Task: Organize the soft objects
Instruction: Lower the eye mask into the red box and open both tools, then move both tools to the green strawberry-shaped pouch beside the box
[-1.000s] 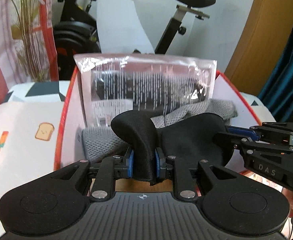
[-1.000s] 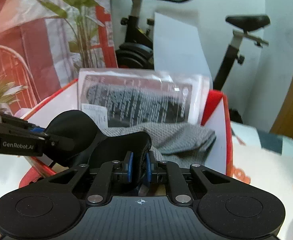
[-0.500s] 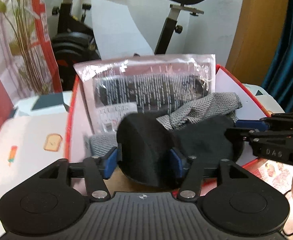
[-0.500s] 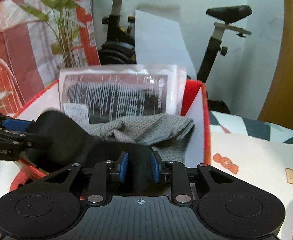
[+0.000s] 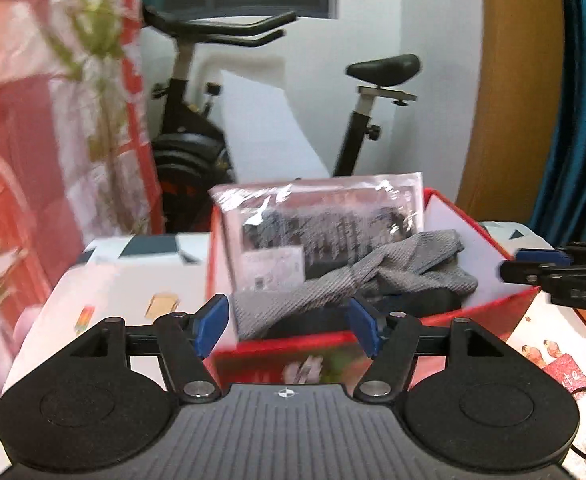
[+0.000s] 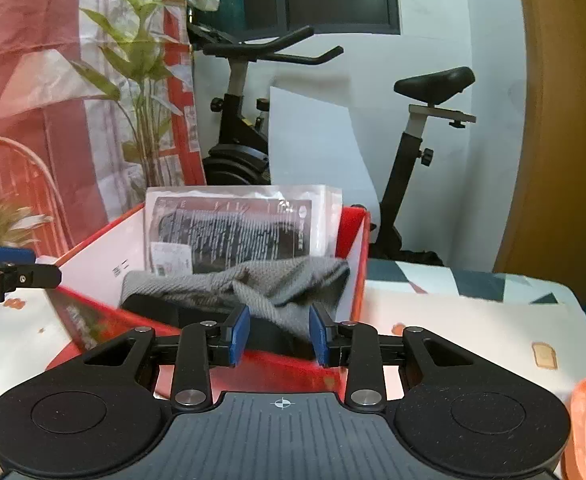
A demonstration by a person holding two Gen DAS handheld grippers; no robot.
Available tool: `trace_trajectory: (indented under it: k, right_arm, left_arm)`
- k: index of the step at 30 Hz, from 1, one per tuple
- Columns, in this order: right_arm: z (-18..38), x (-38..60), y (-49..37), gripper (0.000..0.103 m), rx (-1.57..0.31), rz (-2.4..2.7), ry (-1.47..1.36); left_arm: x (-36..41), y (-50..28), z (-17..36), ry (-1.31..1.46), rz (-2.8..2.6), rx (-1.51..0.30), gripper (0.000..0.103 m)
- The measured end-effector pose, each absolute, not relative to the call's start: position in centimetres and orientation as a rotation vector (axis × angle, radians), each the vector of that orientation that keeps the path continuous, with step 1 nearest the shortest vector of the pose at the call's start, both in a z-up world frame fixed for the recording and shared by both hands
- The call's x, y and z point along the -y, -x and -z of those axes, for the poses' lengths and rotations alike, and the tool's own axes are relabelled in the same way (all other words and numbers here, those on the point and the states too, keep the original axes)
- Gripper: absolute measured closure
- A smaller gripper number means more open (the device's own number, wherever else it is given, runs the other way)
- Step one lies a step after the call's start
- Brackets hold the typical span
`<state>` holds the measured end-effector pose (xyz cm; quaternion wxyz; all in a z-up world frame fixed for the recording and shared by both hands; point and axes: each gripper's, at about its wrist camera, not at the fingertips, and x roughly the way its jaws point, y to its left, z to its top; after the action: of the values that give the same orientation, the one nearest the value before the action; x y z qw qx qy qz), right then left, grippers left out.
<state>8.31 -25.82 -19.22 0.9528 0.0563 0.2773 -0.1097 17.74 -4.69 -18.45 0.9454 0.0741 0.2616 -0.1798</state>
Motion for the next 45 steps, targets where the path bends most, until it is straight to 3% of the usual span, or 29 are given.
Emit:
trace_trajectory:
  k: [19, 24, 45]
  right_arm:
    - [25.7, 23.1, -0.1, 0.067, -0.668, 0.226, -0.169]
    - [27.1, 21.6, -0.1, 0.054, -0.701, 0.181, -0.171]
    - [29.4, 15.3, -2.5, 0.056, -0.791, -0.024, -0.125]
  left_arm:
    - [0.4, -10.0, 25.5, -0.008, 0.283, -0.684, 0.035]
    - [0.6, -8.7, 26.5, 0.005, 0.304, -0.689, 0.035]
    - [1.4, -8.2, 28.5, 0.068, 0.418, -0.766, 0.036]
